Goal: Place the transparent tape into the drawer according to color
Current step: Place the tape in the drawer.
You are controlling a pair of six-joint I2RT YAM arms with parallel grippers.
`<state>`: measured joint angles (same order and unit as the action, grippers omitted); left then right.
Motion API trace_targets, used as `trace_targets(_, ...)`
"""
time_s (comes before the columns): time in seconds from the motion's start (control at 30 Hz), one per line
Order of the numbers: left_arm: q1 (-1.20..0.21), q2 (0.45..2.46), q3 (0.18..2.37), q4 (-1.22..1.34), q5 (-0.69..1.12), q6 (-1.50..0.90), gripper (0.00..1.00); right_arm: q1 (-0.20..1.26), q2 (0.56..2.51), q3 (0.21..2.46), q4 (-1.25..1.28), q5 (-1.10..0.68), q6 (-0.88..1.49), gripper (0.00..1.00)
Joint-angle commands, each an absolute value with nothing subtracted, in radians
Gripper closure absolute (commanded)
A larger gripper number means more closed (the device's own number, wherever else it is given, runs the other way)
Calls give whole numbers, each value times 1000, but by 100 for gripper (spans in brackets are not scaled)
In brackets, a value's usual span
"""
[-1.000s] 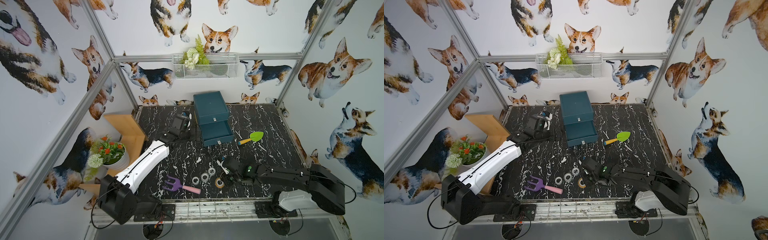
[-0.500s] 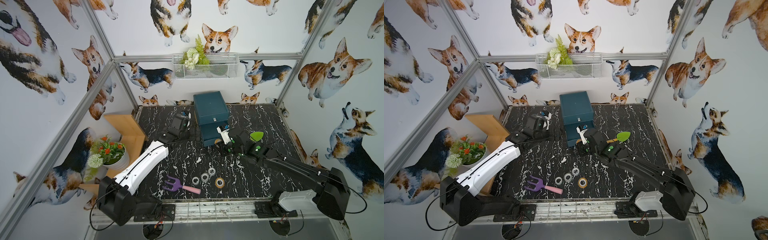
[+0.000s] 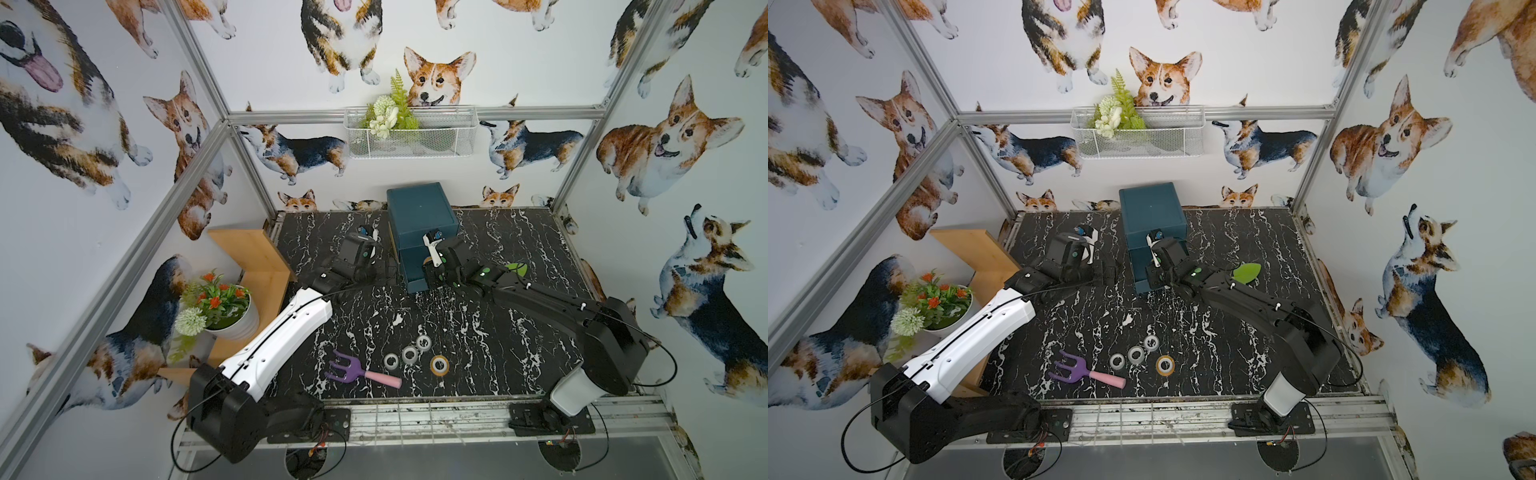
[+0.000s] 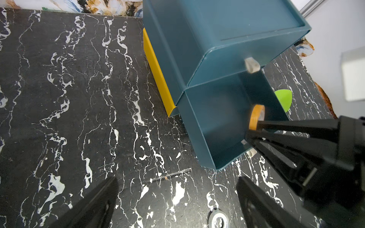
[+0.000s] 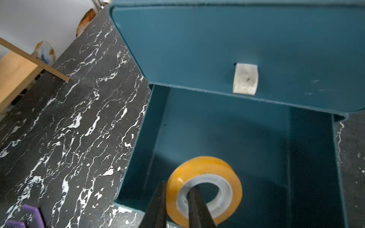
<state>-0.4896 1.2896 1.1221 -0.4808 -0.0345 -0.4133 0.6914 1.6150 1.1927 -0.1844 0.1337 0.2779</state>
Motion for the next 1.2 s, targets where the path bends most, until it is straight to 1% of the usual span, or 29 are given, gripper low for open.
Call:
trace_targets(0.0,-491,1285,1118,-469,0,-410,1,683,1642,1210,-149,175,267,84)
trace_targets(0.1,-526,1287,1117,-476,-6,-411,1,681,1670,1231,-161,185,264,80)
trace_targets(0.37,-616,1273,1104,-519,-51,-426,1,680,1674,1233,-146,166,265,50)
trace_targets(0.4,-626,1272,1102,-527,-60,-426,1,680,1671,1233,-144,166,265,48)
trace_targets(0.57,-685,1251,1089,-557,-84,-416,1,680,1595,1193,-123,129,285,48)
trace_targets(0.7,-741,1239,1072,-585,-90,-412,1,681,1434,1059,-39,123,325,47)
trace_targets(0.77,-776,1246,1052,-571,-54,-408,1,681,1339,974,8,140,353,47)
trace_targets(0.83,-821,1284,1040,-558,-24,-407,1,681,1242,891,47,163,380,46)
trace_targets(1.0,-925,1459,1049,-546,33,-359,3,683,1032,748,76,216,440,46)
trace_targets(1.17,-998,1599,1064,-531,82,-325,11,683,930,715,11,295,447,46)
